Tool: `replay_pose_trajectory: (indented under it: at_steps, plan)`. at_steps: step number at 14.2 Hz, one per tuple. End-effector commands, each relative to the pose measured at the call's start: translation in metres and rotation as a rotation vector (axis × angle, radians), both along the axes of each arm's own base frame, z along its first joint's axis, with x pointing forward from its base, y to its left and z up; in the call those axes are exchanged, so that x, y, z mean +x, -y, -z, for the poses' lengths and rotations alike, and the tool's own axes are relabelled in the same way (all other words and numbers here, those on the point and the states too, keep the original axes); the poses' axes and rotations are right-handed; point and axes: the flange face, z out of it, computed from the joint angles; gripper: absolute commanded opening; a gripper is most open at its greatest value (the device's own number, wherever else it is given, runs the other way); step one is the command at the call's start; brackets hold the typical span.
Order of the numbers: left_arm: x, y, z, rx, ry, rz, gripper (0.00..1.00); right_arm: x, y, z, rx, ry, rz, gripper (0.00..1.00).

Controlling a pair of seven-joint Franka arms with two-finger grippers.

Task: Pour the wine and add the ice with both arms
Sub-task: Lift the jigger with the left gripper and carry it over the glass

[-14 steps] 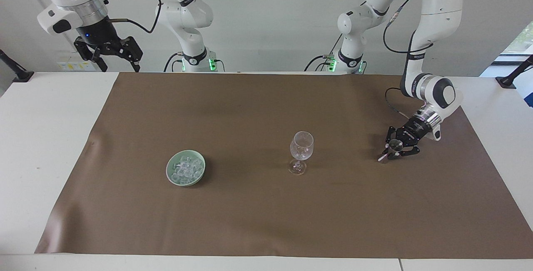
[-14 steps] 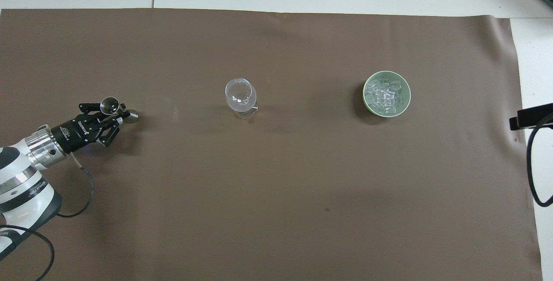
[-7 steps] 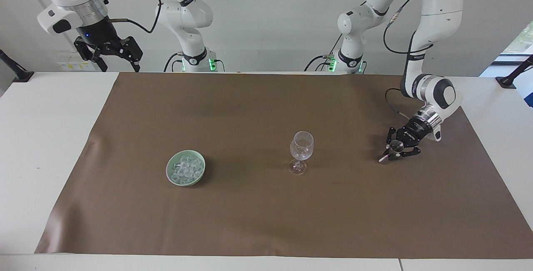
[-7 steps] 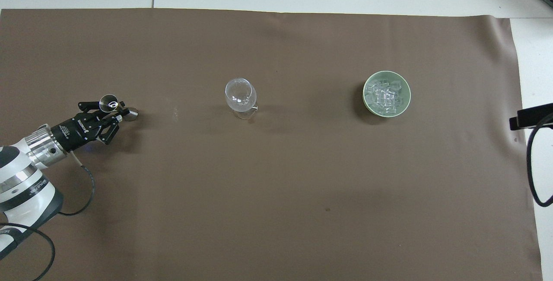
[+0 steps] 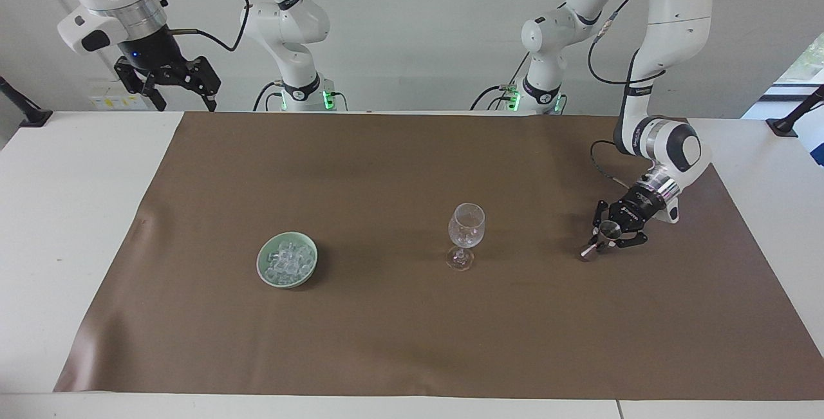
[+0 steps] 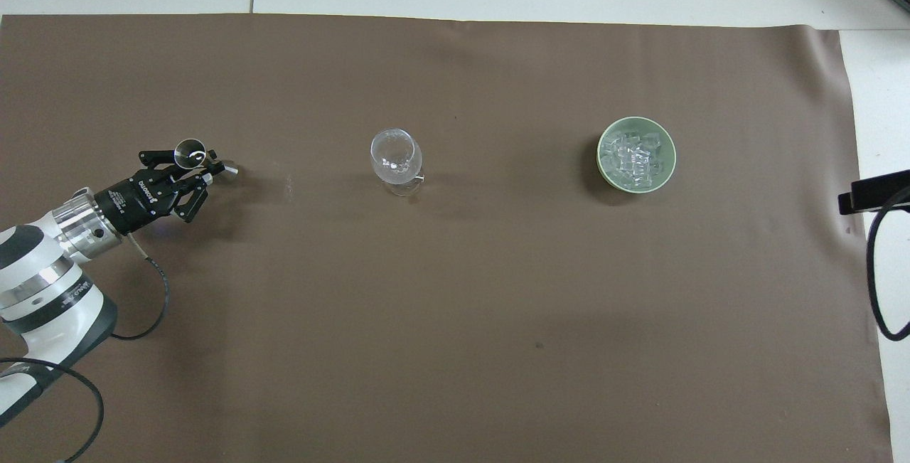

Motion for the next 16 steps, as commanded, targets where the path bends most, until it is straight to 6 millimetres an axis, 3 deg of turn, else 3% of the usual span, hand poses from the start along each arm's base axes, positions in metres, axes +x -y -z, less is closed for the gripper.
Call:
replay_pose_trajectory:
  at_steps: [1,7,16]
  plan:
    - [0.018,0.018,-0.023,0.031,0.038,-0.01,0.0,-0.001,0.0,0.001,0.016,-0.004,-0.027,1.0]
    - [0.031,0.072,-0.07,0.072,0.02,-0.021,0.0,-0.001,0.0,0.001,0.016,-0.004,-0.027,1.0]
    - [0.035,0.143,-0.111,0.107,0.067,0.029,0.0,-0.001,0.0,0.001,0.016,-0.004,-0.027,1.0]
